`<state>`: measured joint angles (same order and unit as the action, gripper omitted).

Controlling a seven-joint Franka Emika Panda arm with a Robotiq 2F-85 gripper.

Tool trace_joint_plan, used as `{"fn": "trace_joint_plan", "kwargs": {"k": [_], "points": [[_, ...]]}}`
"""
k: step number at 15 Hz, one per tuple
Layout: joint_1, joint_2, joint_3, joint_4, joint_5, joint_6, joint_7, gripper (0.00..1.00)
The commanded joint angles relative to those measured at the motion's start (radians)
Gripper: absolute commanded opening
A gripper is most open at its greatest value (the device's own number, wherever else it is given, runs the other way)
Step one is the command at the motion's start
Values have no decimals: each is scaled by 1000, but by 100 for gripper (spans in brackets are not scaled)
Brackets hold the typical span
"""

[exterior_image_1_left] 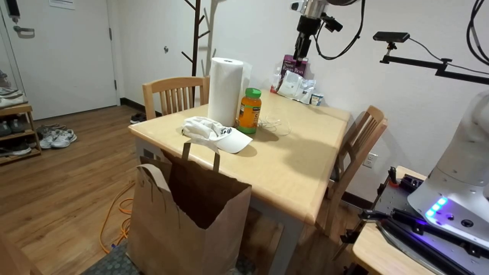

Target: Uncover the bottle and put the lid on the table

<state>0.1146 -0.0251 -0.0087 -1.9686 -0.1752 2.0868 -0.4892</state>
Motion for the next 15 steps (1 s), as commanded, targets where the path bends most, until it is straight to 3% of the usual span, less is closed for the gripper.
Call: {"fn": "trace_joint_plan", "kwargs": {"k": [1, 9, 15], "points": [[-14, 129, 42, 140, 34, -41, -59, 100], [-29, 176, 66, 159, 24, -27, -28, 100], [-21, 259, 85, 160, 80, 78, 111, 100]]}}
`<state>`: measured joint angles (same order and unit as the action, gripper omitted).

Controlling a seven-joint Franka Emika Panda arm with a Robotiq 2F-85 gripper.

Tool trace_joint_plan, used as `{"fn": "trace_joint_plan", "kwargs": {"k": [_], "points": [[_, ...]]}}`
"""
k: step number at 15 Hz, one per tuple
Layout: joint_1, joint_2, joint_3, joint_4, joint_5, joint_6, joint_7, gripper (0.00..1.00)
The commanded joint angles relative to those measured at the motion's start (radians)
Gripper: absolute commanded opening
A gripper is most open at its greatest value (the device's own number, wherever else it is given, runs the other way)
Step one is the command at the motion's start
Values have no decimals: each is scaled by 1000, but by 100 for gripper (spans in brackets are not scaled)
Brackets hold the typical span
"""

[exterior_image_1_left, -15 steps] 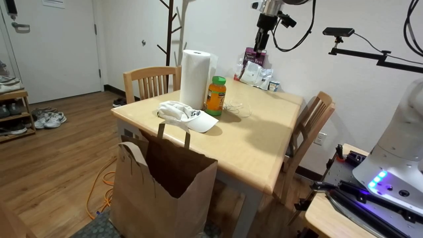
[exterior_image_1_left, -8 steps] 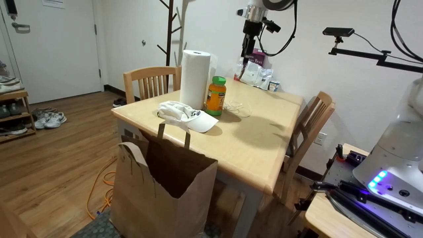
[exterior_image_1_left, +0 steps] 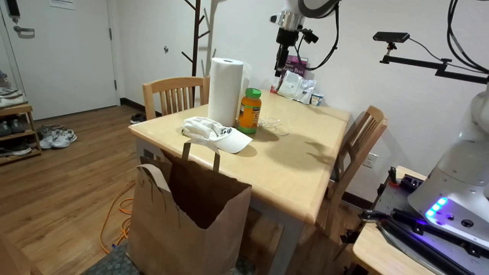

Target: Uncover the bottle and put the lid on the table

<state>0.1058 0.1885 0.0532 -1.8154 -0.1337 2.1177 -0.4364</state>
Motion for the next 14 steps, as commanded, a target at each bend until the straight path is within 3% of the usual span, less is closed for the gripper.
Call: {"fn": "trace_joint_plan", "kwargs": {"k": [1, 9, 14], "points": [[-12, 59, 27, 9, 49, 62, 76, 100], [31, 139, 6, 36, -47, 217, 348, 100], [44, 185, -6, 69, -64, 199, 453, 100]]}}
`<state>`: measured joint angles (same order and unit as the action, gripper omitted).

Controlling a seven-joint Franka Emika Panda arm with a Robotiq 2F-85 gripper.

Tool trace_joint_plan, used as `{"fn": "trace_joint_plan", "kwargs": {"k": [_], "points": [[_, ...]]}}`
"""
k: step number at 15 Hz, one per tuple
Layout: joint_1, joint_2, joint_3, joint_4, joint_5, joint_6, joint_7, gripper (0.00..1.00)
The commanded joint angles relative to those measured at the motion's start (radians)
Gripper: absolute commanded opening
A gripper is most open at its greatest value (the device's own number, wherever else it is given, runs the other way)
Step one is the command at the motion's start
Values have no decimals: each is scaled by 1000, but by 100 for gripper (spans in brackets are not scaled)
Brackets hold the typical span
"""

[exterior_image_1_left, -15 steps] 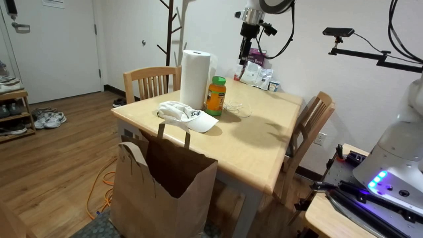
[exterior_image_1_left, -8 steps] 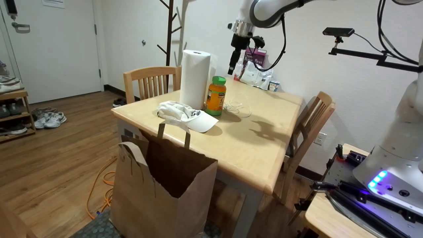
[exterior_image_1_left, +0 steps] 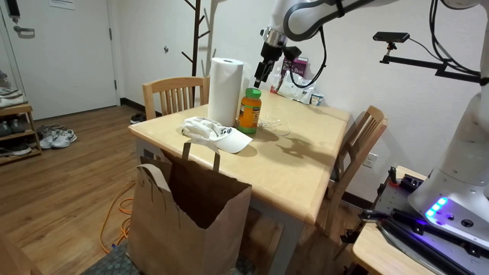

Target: Uncover the bottle and put the lid on the table

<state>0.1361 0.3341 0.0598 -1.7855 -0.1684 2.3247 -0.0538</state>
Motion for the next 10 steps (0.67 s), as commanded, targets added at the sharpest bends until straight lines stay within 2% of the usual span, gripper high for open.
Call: {"fn": "trace_joint_plan", "kwargs": {"k": [1, 9, 10], "points": [[14, 50, -13, 45, -25, -14, 83, 100], [25, 121, -8, 91, -9, -7, 101, 100], [28, 124, -11, 93, -17, -1, 99, 75]]}}
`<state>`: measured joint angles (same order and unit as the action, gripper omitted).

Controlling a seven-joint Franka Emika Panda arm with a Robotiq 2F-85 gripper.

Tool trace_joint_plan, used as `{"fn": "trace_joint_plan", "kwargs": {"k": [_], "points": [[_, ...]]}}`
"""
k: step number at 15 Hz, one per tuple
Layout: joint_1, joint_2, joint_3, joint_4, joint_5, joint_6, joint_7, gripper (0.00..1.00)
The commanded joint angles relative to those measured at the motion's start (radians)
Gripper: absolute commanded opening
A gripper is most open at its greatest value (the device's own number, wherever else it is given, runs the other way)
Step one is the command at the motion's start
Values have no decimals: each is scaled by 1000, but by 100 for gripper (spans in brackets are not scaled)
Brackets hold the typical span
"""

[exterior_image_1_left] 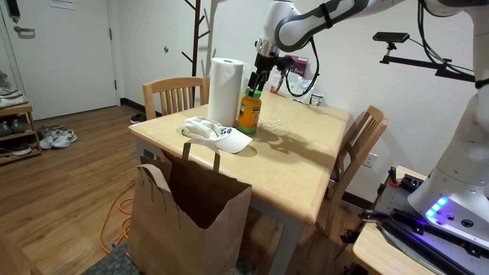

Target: Uncover the bottle and put the lid on the table

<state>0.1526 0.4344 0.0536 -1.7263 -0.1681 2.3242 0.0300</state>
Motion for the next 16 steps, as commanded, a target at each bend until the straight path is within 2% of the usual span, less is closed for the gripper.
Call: {"fn": "trace_joint_plan", "kwargs": {"k": [1, 4, 5, 16], "points": [[17, 27, -8, 37, -26, 0, 17, 74], [21, 30, -10, 40, -28, 4, 15, 54], [22, 29, -11, 39, -28, 4, 16, 51], [36, -62, -13, 26, -54, -35, 14, 51]]}}
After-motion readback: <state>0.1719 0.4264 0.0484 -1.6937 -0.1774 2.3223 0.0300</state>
